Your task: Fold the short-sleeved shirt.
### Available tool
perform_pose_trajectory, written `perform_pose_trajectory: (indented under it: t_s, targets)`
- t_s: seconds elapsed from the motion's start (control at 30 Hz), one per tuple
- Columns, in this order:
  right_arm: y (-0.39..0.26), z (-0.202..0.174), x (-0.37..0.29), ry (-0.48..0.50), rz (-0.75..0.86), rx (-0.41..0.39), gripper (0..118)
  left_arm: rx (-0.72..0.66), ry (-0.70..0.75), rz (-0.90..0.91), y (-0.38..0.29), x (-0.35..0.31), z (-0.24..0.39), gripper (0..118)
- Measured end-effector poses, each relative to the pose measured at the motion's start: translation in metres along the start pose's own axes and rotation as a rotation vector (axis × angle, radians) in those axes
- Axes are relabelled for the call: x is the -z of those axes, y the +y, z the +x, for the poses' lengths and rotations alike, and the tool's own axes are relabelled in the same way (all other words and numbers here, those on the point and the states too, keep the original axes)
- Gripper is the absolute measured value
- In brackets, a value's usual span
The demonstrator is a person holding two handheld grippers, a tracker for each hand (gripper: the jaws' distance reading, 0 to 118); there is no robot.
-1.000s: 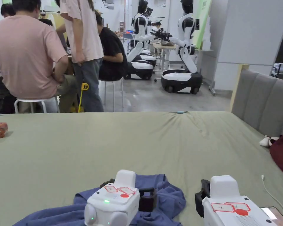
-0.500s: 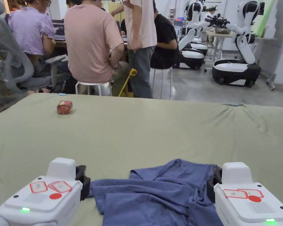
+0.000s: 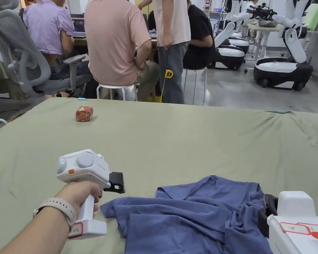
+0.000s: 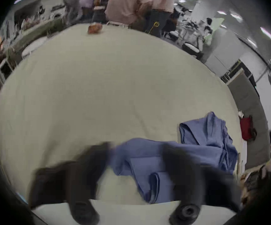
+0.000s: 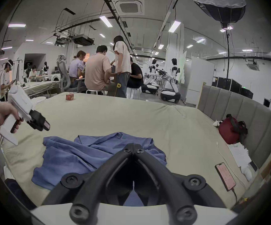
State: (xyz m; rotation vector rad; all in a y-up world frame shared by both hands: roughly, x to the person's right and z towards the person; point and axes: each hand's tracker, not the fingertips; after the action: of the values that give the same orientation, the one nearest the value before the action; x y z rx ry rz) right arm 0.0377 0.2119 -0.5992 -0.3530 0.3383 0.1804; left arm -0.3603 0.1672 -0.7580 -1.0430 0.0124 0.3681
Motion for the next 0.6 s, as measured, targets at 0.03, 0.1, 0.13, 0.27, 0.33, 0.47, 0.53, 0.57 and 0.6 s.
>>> perform_pose_trajectory:
  t_s: [0.03, 0.1, 0.13, 0.27, 0.33, 0.47, 0.53, 0.57, 0.6]
  targets:
    - [-0.002, 0.003, -0.001, -0.006, -0.004, 0.001, 0, 0.001, 0.004, -0.014, 0.001, 0.008, 0.001, 105]
    - [-0.006, 0.008, -0.004, -0.018, -0.016, 0.002, 0, 0.019, 0.045, -0.017, 0.003, 0.022, 0.005, 94]
    - [-0.007, 0.01, -0.002, -0.022, -0.021, 0.002, 0, 0.015, 0.094, -0.037, 0.005, 0.031, 0.002, 92]
    - [-0.016, 0.017, -0.007, -0.039, -0.041, -0.01, 0, 0.026, 0.172, -0.165, -0.008, 0.05, 0.007, 70]
    - [-0.02, 0.02, -0.013, -0.046, -0.046, -0.001, 0, 0.196, 0.239, -0.167, -0.018, 0.053, 0.018, 65]
    - [-0.024, 0.022, -0.014, -0.052, -0.054, 0.0, 0, 0.275, 0.232, -0.207, -0.002, 0.051, 0.027, 38]
    - [-0.022, 0.024, -0.012, -0.047, -0.056, 0.009, 0, 0.278, 0.231, -0.207, 0.006, 0.051, 0.026, 0]
    - [-0.021, 0.025, -0.012, -0.043, -0.056, 0.013, 0, 0.302, 0.231, -0.205, 0.006, 0.047, 0.027, 0]
    - [-0.021, 0.029, -0.012, -0.04, -0.058, 0.014, 0, 0.312, 0.226, -0.189, 0.007, 0.04, 0.026, 0]
